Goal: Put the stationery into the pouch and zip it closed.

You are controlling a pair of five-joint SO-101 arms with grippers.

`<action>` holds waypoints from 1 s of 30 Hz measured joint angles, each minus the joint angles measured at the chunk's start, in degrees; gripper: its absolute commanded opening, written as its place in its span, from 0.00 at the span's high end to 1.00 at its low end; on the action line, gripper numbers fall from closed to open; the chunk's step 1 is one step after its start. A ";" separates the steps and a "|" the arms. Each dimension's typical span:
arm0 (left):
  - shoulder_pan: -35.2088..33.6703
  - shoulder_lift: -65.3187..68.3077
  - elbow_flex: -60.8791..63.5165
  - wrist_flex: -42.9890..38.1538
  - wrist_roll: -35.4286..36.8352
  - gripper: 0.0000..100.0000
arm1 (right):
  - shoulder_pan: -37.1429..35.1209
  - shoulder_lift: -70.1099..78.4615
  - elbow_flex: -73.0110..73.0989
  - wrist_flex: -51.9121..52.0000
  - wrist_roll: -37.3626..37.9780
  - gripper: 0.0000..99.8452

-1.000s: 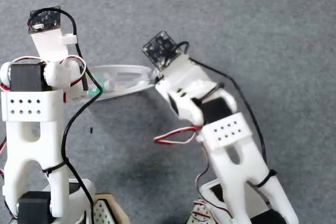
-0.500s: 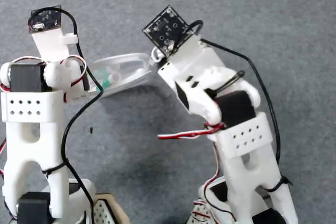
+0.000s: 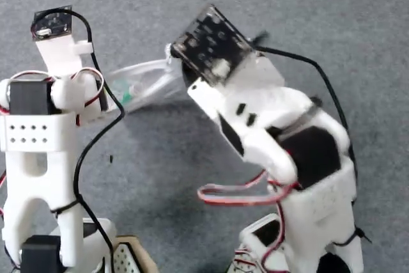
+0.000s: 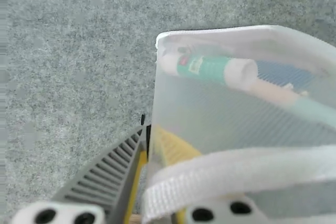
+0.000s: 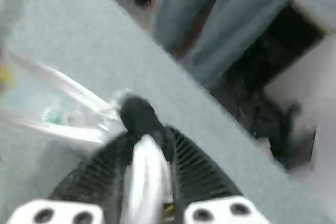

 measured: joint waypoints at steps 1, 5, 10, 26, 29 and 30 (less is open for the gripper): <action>0.09 0.00 0.00 0.00 0.00 0.97 | -0.35 0.00 -0.79 0.18 0.00 0.99; 0.18 -0.18 0.00 0.00 0.00 0.97 | -1.05 0.00 -1.93 0.44 0.00 0.99; 0.18 -0.18 0.00 0.00 0.00 0.97 | -1.23 0.00 -1.93 0.44 0.00 0.99; 0.18 -0.09 0.00 0.00 0.00 0.80 | -1.49 0.00 -7.56 0.53 0.00 0.99; 0.18 -0.09 0.00 0.00 0.00 0.73 | -1.49 0.00 -7.65 0.79 0.00 0.99; 0.18 -0.09 0.00 0.00 0.00 0.70 | -1.49 0.00 -7.65 0.79 0.00 0.99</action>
